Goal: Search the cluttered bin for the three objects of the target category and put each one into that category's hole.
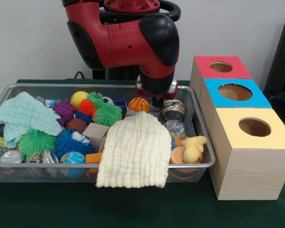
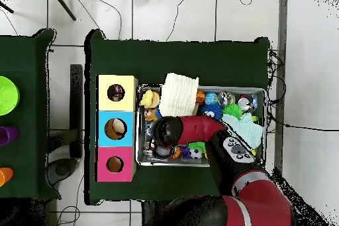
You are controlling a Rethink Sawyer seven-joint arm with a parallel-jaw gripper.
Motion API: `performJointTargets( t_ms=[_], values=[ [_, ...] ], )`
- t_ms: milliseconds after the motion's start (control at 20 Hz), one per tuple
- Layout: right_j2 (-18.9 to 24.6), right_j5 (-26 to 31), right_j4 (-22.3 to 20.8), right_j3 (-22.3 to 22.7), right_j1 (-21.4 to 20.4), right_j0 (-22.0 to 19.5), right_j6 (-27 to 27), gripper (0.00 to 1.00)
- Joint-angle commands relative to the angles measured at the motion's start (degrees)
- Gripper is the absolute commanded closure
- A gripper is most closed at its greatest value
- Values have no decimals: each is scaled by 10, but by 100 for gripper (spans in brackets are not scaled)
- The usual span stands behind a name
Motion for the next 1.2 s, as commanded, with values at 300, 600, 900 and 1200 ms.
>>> performJointTargets(
  t_ms=[300,600,900,1200],
  values=[
    [-34,46,65,-62,3,38,91,100],
    [-50,41,82,-61,3,48,80,100],
    [-59,33,92,-56,3,54,73,100],
    [-67,29,102,-56,4,60,66,100]
  ],
)
